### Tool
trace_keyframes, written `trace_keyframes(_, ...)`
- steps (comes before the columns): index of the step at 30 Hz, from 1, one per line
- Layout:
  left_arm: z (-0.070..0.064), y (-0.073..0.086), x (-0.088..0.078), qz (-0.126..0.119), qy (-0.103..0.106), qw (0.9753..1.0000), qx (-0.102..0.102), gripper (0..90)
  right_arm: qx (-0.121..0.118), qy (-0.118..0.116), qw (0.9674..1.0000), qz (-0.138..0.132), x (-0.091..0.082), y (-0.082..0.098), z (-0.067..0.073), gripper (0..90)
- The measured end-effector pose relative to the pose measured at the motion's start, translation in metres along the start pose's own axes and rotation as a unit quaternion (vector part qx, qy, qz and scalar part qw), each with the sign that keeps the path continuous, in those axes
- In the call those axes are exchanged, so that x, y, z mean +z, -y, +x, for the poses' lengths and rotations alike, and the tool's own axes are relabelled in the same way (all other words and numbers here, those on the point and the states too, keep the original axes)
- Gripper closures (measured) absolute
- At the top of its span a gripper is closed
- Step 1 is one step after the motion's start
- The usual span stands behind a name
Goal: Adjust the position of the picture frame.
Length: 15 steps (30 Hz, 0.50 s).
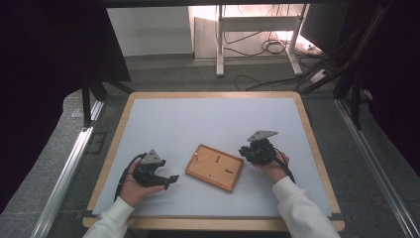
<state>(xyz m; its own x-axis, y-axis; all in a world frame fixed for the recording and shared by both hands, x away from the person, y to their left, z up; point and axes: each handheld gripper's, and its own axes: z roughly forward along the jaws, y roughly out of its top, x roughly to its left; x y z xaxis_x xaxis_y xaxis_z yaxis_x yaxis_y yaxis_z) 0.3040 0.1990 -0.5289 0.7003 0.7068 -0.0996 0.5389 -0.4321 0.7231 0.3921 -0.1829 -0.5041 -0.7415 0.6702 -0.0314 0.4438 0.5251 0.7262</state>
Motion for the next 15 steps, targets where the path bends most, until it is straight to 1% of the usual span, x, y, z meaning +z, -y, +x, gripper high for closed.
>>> trace_keyframes(1, 0.0, 0.0, 0.0, 0.0, 0.0, 1.0, 0.0, 18.6, 0.0, 0.0, 1.0, 0.0, 0.0, 0.0, 0.0, 84.4)
trace_keyframes(2, 0.0, 0.0, 0.0, 0.0, 0.0, 1.0, -0.001, 18.6, 0.001, 0.001, 1.0, 0.004, 0.001, 0.001, 0.0, 87.4)
trace_keyframes(4, 0.0, 0.001, 0.0, 0.0, 0.0, 1.0, 0.0, 18.6, -0.006, 0.0, 1.0, 0.008, 0.002, 0.001, -0.001, 89.9)
trace_keyframes(5, 0.0, 0.001, 0.0, 0.001, 0.001, 1.0, 0.002, 18.6, -0.018, -0.001, 0.9998, 0.013, 0.003, 0.001, 0.0, 90.0)
trace_keyframes(7, 0.0, 0.001, 0.0, 0.001, 0.001, 1.0, 0.002, 18.6, -0.017, -0.001, 0.9998, 0.014, 0.003, 0.001, 0.002, 90.0)
trace_keyframes(8, 0.0, 0.001, 0.0, 0.001, 0.0, 1.0, 0.002, 18.6, -0.022, -0.002, 0.9996, 0.02, 0.005, 0.002, 0.003, 90.0)
trace_keyframes(12, 0.0, 0.001, 0.0, 0.001, 0.0, 1.0, 0.003, 18.6, -0.029, -0.004, 0.9992, 0.027, 0.008, 0.003, 0.004, 90.0)
trace_keyframes(13, 0.0, 0.001, 0.0, 0.001, -0.001, 1.0, 0.003, 18.6, -0.035, -0.008, 0.9988, 0.033, 0.01, 0.005, 0.005, 90.0)
trace_keyframes(14, 0.0, 0.001, 0.0, 0.002, -0.001, 1.0, 0.003, 18.6, -0.035, -0.008, 0.9988, 0.033, 0.01, 0.005, 0.005, 90.0)
trace_keyframes(15, 0.0, 0.001, 0.0, 0.001, -0.001, 1.0, 0.002, 18.6, -0.043, -0.012, 0.9984, 0.034, 0.011, 0.005, 0.007, 90.0)
